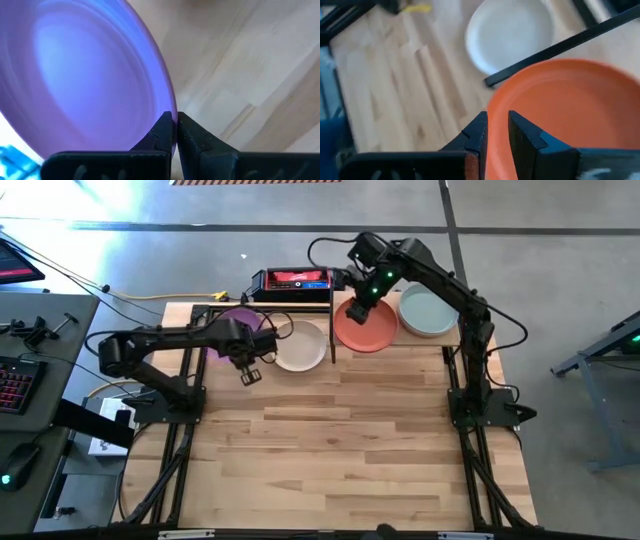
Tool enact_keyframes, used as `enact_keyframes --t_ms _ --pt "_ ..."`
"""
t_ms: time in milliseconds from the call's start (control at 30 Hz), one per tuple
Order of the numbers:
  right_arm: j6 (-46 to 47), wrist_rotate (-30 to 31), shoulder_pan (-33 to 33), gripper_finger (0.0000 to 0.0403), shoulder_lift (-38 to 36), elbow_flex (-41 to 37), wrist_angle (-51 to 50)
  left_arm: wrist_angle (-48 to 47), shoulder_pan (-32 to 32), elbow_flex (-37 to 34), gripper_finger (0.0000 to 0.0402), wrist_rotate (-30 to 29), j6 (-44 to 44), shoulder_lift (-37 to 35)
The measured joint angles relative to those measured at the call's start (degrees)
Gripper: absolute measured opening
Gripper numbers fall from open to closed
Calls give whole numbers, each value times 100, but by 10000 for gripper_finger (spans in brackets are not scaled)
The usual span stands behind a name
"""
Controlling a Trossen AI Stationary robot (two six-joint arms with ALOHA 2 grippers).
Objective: Place and stack plates onto a shelf
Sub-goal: Stack the purple plate on top of the orange plate on the shelf
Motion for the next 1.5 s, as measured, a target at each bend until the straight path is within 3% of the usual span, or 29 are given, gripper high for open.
enact_keyframes --t_ms 333,500,733,900,1233,1500 --pt "322 185 -341 53 2 0 563 -216 -488 889 1 -1139 2094 -90" --pt "224 436 -369 73 2 0 723 6 -630 1257 1 -1605 3433 -90" --pt "542 472 -369 126 2 -2 1224 441 -654 1583 1 -1732 5152 -90" --pt "930 472 -368 141 2 -2 1536 646 -654 1644 1 -1744 6401 -90" --pt "1196 491 -247 142 64 -7 1614 1075 -748 1644 1 -1724 7416 -88" --pt "1314 856 -81 142 117 -7 1601 1496 -994 1644 1 -1722 8036 -85"
